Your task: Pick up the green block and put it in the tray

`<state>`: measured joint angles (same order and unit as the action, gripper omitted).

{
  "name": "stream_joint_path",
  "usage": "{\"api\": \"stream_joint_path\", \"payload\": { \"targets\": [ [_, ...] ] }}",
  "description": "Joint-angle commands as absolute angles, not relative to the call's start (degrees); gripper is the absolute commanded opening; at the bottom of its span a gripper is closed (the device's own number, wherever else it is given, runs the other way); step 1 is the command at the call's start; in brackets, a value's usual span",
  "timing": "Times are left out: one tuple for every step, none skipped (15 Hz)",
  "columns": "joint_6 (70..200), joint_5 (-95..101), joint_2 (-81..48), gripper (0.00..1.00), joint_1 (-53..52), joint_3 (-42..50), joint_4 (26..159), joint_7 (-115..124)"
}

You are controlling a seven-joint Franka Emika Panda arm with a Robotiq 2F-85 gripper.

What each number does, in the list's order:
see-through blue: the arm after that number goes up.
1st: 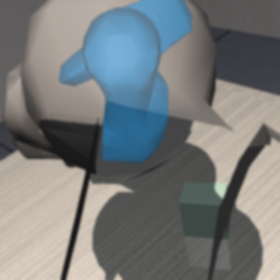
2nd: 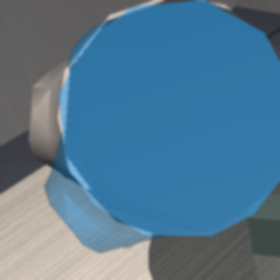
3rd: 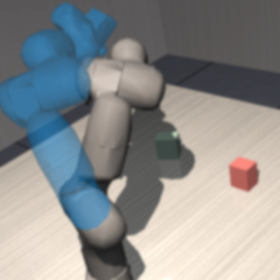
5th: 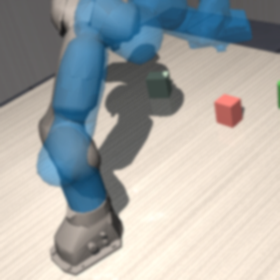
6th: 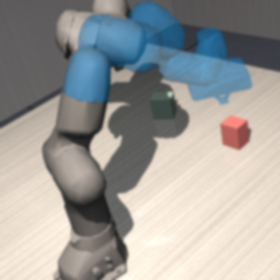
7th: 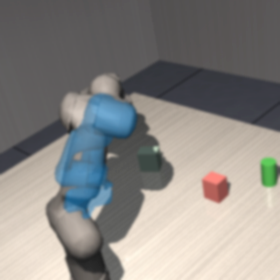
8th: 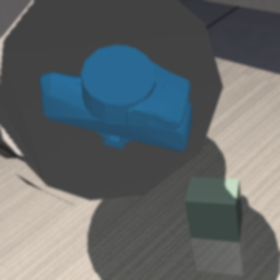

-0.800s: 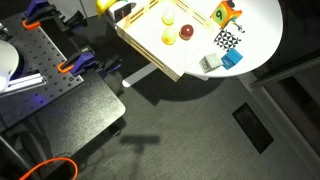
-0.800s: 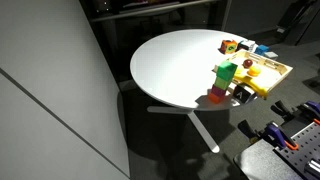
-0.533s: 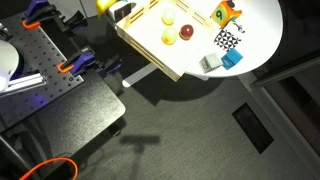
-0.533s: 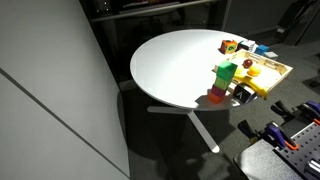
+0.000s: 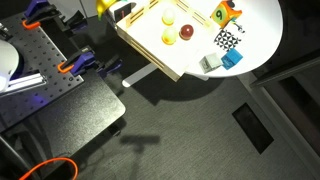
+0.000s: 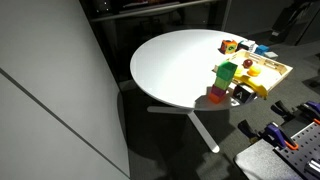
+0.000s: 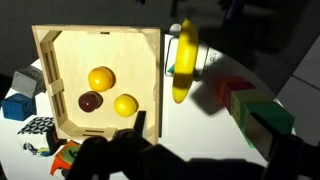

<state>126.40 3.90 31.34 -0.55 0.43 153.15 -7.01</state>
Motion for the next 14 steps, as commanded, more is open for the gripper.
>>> {"api": "stream_joint_path", "payload": {
  "targets": [
    [127.29, 2.06, 24.43, 1.00, -2.18, 1.69, 147.99, -9.71],
    [127.45, 1.66, 22.59, 1.00, -2.60, 1.59, 146.65, -10.27],
    [127.30, 1.08, 20.95, 1.00, -3.00, 1.50, 145.39, -10.78],
    [127.09, 0.25, 19.28, 1.00, -3.61, 1.38, 144.07, -11.47],
    [126.77, -1.09, 17.71, 1.00, -4.46, 1.35, 142.84, -12.64],
    [126.46, -2.38, 16.23, 1.00, -5.15, 1.22, 141.72, -13.57],
    [126.13, -3.67, 14.56, 1.00, -5.79, 1.02, 140.49, -14.61],
    [125.71, -4.57, 12.92, 1.00, -6.29, 0.73, 139.35, -15.35],
    [125.23, -5.23, 11.41, 1.00, -6.66, 0.44, 138.25, -15.92],
    [124.66, -6.16, 10.05, 1.00, -7.10, 0.25, 137.21, -16.90],
    [124.02, -6.57, 8.72, 1.00, -7.26, -0.14, 136.17, -17.08],
    [123.27, -7.13, 7.54, 1.00, -7.44, -0.48, 135.30, -17.56],
    [122.55, -7.54, 6.37, 1.00, -7.49, -0.86, 134.37, -17.64],
    [121.89, -8.08, 5.15, 1.00, -7.59, -1.22, 133.44, -18.15]
  ]
}}
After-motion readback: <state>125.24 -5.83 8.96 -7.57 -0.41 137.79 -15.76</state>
